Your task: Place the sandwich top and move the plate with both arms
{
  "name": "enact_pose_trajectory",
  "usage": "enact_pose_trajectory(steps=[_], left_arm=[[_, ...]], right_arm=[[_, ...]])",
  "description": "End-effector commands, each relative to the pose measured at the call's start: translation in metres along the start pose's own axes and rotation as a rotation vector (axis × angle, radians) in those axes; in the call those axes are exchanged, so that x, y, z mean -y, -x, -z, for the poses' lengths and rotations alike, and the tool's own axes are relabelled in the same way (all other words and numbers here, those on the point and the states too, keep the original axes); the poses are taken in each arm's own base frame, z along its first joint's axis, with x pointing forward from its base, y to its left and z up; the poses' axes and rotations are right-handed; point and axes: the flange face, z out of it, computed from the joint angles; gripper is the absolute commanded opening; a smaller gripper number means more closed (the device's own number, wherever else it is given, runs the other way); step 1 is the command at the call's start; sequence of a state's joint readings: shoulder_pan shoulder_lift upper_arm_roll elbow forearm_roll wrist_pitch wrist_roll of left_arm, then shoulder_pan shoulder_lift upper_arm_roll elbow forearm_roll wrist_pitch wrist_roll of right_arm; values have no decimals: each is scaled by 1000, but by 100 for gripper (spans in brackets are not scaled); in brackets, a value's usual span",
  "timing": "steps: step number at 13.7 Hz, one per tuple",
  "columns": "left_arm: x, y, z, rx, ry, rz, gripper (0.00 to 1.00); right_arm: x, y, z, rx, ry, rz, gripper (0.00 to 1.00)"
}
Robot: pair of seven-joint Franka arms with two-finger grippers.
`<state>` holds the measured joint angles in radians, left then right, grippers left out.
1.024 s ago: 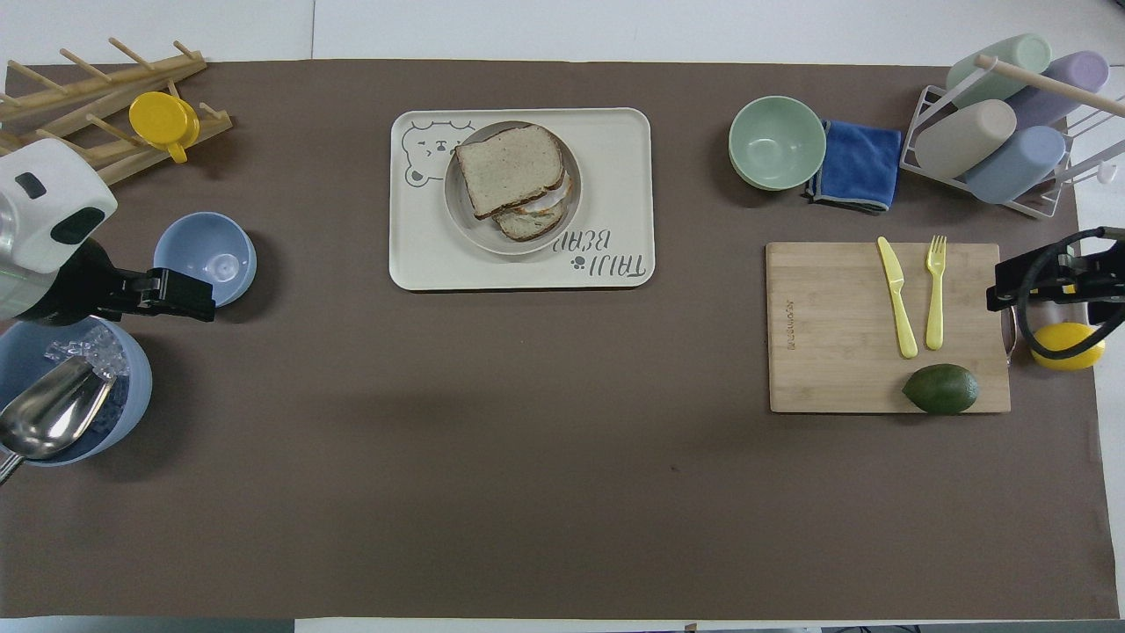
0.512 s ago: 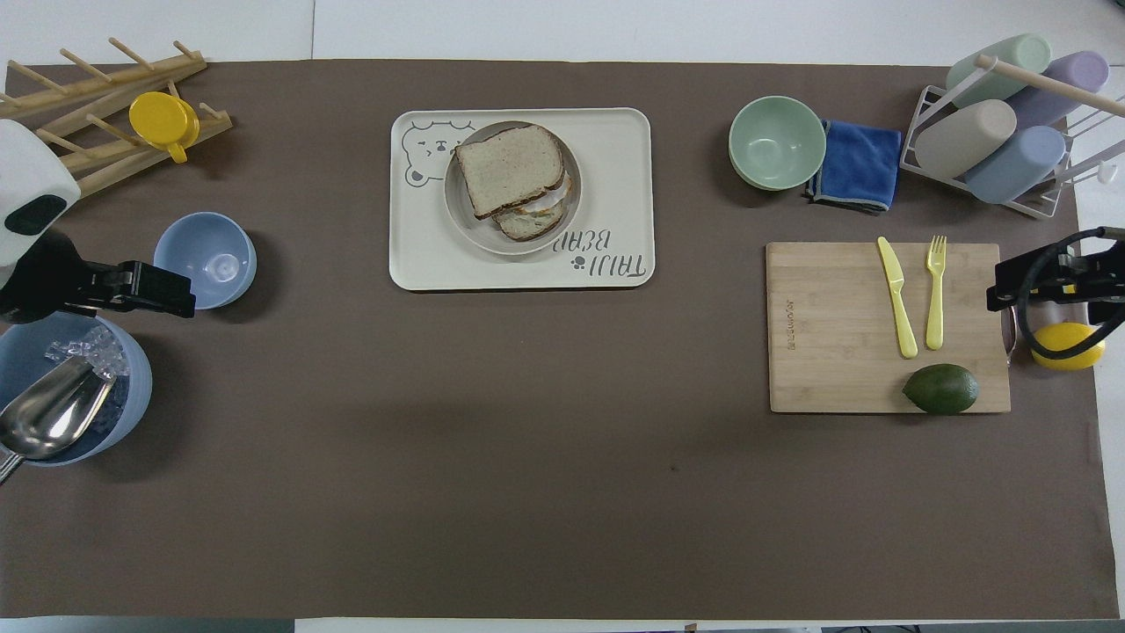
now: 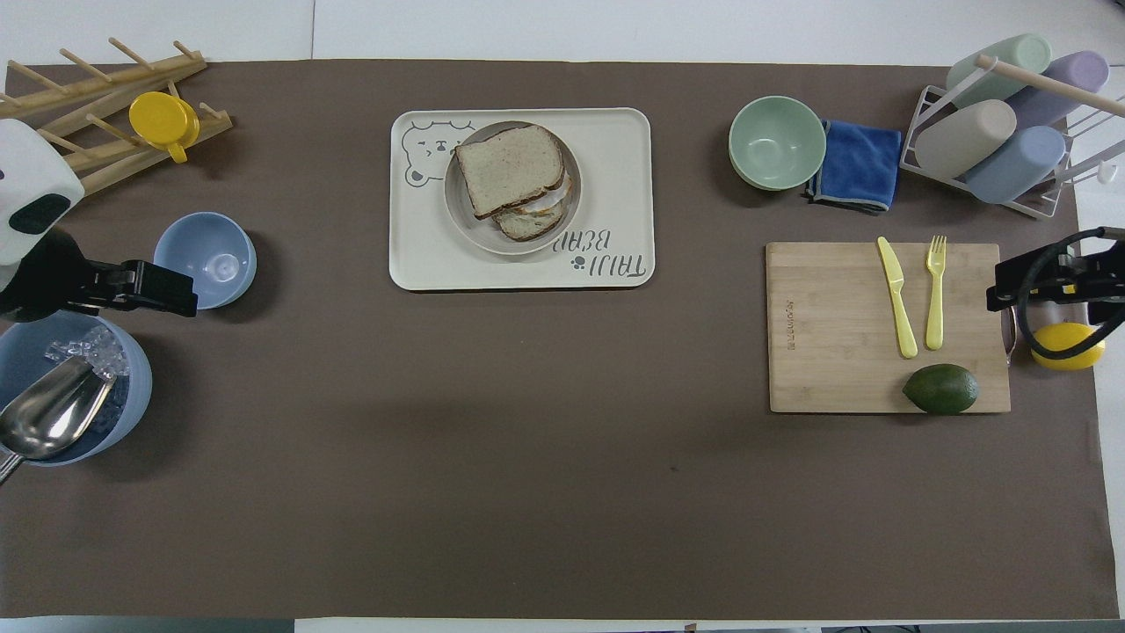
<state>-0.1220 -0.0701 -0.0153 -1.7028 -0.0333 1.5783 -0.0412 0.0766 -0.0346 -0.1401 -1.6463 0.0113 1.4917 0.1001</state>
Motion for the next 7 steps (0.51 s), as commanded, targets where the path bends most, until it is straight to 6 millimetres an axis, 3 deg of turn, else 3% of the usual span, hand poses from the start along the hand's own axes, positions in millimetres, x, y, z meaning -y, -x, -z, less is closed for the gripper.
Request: enact_pose_trajectory(steps=[1,7], left_arm=[[-1,-2,3,-15,-17,-4,100],[-1,-3,2,-18,-15,-10,100]], right_arm=[[-3,6,3,2,-22,15,100],[-3,6,3,2,-22,15,100]])
